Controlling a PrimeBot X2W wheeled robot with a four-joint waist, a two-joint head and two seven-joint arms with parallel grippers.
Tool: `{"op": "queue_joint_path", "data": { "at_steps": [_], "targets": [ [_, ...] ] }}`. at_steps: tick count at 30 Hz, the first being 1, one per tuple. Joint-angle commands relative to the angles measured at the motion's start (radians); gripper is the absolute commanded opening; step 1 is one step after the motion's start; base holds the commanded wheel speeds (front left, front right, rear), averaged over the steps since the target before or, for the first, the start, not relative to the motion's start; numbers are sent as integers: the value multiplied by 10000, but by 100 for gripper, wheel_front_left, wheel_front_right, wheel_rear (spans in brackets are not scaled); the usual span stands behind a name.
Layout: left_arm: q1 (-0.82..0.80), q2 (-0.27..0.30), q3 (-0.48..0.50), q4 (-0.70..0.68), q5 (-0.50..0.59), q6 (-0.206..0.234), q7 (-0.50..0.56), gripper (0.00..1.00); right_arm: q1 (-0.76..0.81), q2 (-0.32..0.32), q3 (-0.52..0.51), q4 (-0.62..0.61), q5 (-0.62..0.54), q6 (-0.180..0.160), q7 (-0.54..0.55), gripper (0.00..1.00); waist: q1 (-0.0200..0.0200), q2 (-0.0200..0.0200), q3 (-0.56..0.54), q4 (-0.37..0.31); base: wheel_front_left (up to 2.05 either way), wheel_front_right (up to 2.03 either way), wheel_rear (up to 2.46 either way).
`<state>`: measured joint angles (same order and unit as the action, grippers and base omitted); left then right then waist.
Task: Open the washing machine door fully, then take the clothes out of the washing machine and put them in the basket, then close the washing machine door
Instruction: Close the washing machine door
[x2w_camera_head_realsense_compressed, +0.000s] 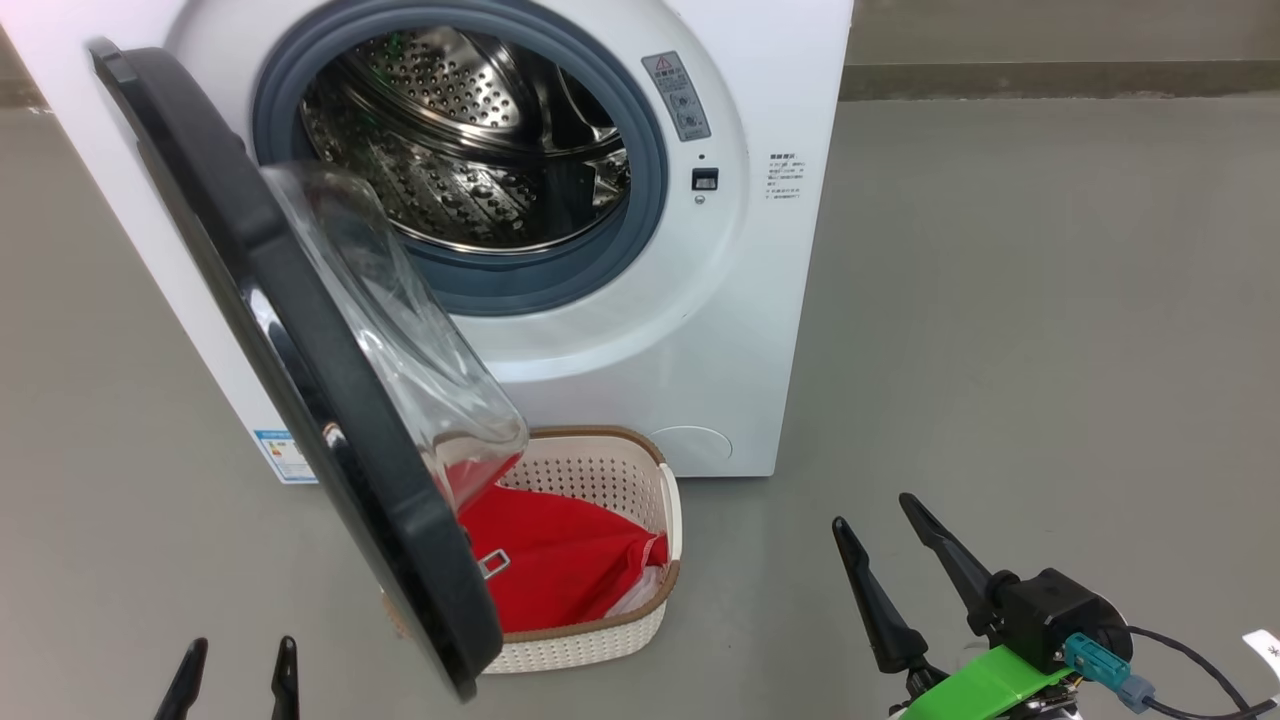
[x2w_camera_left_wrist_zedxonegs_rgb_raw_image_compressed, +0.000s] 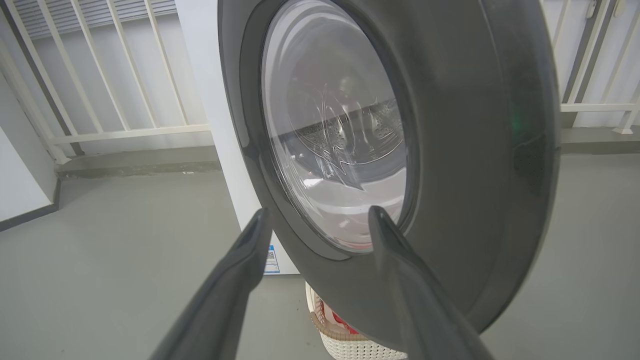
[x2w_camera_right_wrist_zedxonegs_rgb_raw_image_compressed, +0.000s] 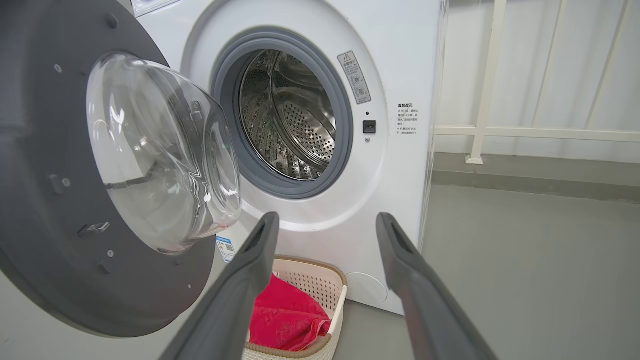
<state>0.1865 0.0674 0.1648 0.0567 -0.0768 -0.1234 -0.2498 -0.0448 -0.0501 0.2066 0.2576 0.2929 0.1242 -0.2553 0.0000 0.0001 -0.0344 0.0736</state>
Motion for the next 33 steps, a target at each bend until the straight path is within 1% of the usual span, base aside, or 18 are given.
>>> {"op": "queue_joint_path", "data": {
  "at_steps": [1,13,14,15,19,21,22,23,25,27,28,30,32,33],
  "targets": [
    [-155,7,392,-214,84,-6,-120,100,-391,-1,233,-258,-76,65,-65,100,0,-1,16,-6,0,0,0],
    [-267,-118,335,-39,110,-9,-120,100,-434,-1,223,-219,-140,65,-65,100,0,-1,63,-1,0,0,0],
    [-255,-124,295,71,80,-12,-120,44,-434,-1,221,-216,-146,65,-65,100,0,-1,58,1,0,0,0],
    [-268,-131,263,174,-43,-17,-120,0,-428,-1,218,-215,-152,65,-65,100,0,-1,49,7,0,0,0],
    [-640,-161,417,236,-1180,-24,-120,0,-375,-1,185,-229,-187,65,-65,100,0,-1,35,66,0,0,0],
    [-890,-166,415,435,-2193,6,-120,0,-334,-1,167,-242,-200,65,-65,100,0,-1,19,108,0,0,0],
    [-1050,-167,375,619,-2940,50,-120,0,-318,-1,181,-237,-244,65,-65,100,0,-1,4,128,0,0,0],
    [-1249,-168,329,781,-3910,125,-80,0,-302,-1,195,-229,-286,65,-65,100,0,-1,-15,145,0,0,0],
    [-1704,-169,242,890,-5986,372,320,0,-276,-1,219,-213,-294,65,-65,100,0,-1,-55,159,0,0,0],
    [-2094,-169,196,737,-8014,721,884,0,-269,-1,267,-197,-268,65,-65,100,0,-1,-93,150,0,0,0],
    [-2235,-169,186,568,-8751,894,1148,0,-265,-1,289,-191,-245,65,-65,100,0,-1,-114,141,0,0,0],
    [-2485,-170,144,169,-10517,1350,1788,0,-259,-1,322,-177,-198,65,-65,100,0,-1,-148,117,0,0,0],
    [-2692,-170,171,-332,-12306,1896,2276,0,-262,-1,326,-166,-167,65,-65,100,0,-1,-158,89,0,0,0],
    [-2780,-170,182,-627,-12987,2123,2445,0,-265,-1,321,-161,-164,65,-65,100,0,-1,-154,75,0,0,0]
  ]
}}
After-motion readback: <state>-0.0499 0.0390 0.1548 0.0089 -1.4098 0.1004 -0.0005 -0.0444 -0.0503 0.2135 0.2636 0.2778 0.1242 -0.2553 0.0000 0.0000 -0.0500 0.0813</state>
